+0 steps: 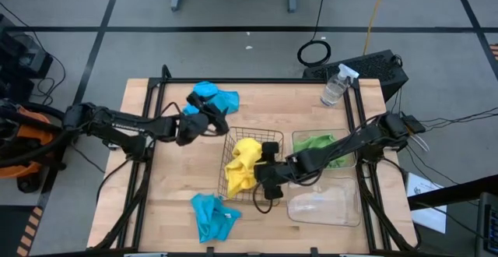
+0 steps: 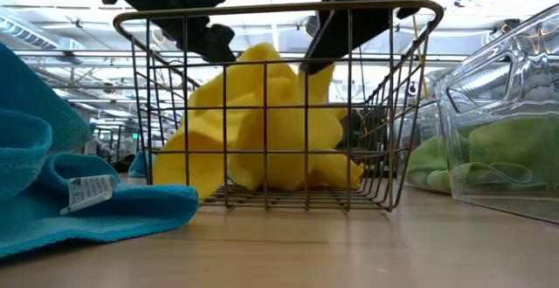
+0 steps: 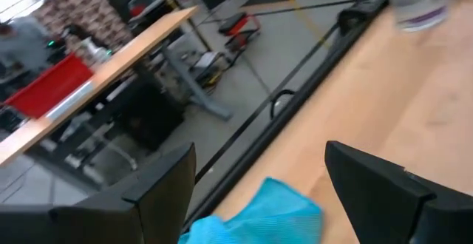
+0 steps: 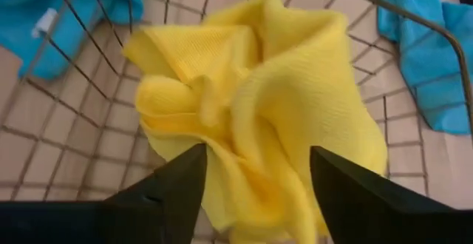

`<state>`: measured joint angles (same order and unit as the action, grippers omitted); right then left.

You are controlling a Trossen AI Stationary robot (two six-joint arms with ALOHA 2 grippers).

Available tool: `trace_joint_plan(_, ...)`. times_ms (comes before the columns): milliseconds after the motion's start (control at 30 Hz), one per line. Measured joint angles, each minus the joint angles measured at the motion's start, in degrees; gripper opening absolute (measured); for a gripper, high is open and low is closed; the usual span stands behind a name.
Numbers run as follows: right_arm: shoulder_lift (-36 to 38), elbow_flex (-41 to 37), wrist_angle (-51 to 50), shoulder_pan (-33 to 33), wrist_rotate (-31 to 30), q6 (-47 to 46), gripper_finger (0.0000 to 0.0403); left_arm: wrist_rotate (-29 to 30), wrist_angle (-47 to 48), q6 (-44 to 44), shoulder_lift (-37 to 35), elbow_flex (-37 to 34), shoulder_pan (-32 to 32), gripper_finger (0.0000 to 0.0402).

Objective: Sort microfiber towel by color & place in baskets
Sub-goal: Put the yellow microfiber cloth into the wire basket, then put the top blue microfiber cloth into the bottom transparent bin

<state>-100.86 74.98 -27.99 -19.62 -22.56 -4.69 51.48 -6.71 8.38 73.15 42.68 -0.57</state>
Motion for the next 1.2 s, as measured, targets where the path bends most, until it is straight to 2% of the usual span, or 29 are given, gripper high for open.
trace_joint_plan(167, 3.3, 0.0, -5.6, -0.1, 0.0, -2.5, 0.0254, -0.4, 3.0, -0.2, -0.2, 0.0, -5.4, 0.0306)
trace_joint_plan(267, 6.6, 0.0, -9.5, -0.8, 0.0, -5.4, 0.0255, -3.2, 5.3, -0.1, -0.2, 0.0, -10.0, 0.0306)
trace_joint_plan(367, 10.1, 0.0, -12.5, -2.5, -0.5, -7.9, 0.0251, -10.0, 7.3, -0.2, -0.2, 0.0, -16.0, 0.0306)
trace_joint_plan(433, 12.2, 0.0, -13.7, -4.2, -1.5, -9.8, 0.0247, -17.0, 8.9, -1.3, -0.2, 0.0, -20.6, 0.0306)
trace_joint_plan(533, 14.0, 0.0, -14.1, -7.4, -6.2, -13.5, 0.0242, -27.6, 12.5, -3.6, -0.2, 0.0, -26.2, 0.0306)
trace_joint_plan(600, 14.1, 0.0, -14.1, -10.1, -10.3, -16.0, 0.0239, -30.7, 15.0, -4.8, -0.2, 0.0, -28.0, 0.0306)
trace_joint_plan(733, 12.6, 0.0, -13.8, -15.7, -18.2, -18.1, 0.0235, -32.3, 20.5, -10.6, -0.2, 0.0, -28.7, 0.0306)
trace_joint_plan(933, 11.0, -3.5, -11.5, -20.0, -31.7, -19.0, 0.0235, -33.8, 20.8, -14.5, 0.6, -0.9, -30.3, 0.0306)
trace_joint_plan(1033, 10.9, -5.8, -9.7, -20.5, -33.7, -19.1, 0.0235, -39.5, 20.8, -20.2, 0.9, -0.2, -32.8, 0.0306)
trace_joint_plan(1200, 10.9, -7.6, -9.7, -20.1, -34.4, -21.1, 0.0235, -40.8, 18.6, -18.8, 2.5, -0.2, -35.9, 0.0306)
